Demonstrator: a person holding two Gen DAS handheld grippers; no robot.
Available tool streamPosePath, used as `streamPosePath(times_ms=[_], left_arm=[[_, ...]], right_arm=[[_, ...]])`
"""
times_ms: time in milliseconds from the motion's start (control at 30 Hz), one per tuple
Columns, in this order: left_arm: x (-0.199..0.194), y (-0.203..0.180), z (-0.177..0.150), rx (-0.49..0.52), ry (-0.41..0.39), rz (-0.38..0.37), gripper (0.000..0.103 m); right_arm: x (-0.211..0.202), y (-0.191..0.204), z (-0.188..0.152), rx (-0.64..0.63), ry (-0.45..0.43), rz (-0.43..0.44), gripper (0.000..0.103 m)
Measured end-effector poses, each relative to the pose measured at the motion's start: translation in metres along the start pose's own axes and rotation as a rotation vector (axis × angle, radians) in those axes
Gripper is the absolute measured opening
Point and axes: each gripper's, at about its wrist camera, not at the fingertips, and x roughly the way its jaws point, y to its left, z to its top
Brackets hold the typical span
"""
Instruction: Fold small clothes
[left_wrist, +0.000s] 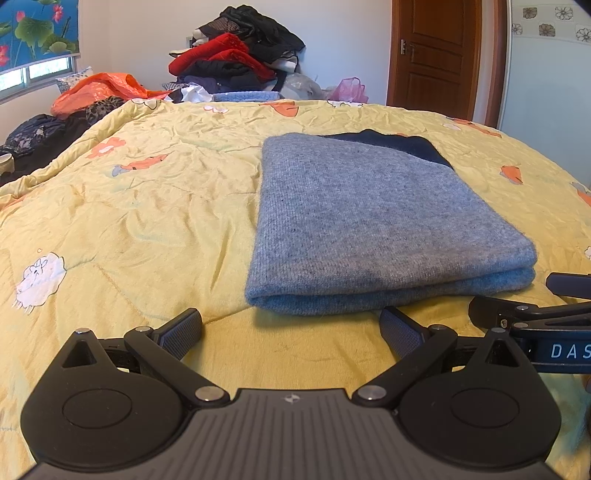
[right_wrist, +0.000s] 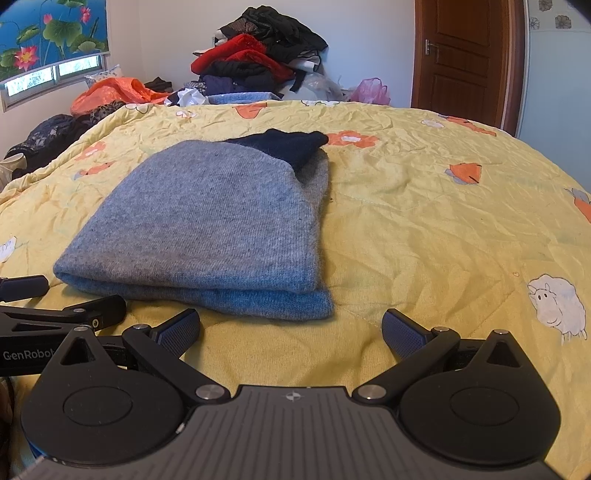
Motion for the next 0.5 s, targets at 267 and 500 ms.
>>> streamPosePath(times_ms=[267,500], left_arm=[[-0.0015,0.0005,-0.0018,0.002,-0.008,0.0,0.103],[-0.0007,-0.0011,0.0043,-0.022,0.034,0.021,0.103]], right_arm=[[-0.0003,0.0004,0.0007,-0.013,0.006,0.002,0.103],[0.0008,-0.0003,0.0024,-0.028,0.017,0.003,0.103]])
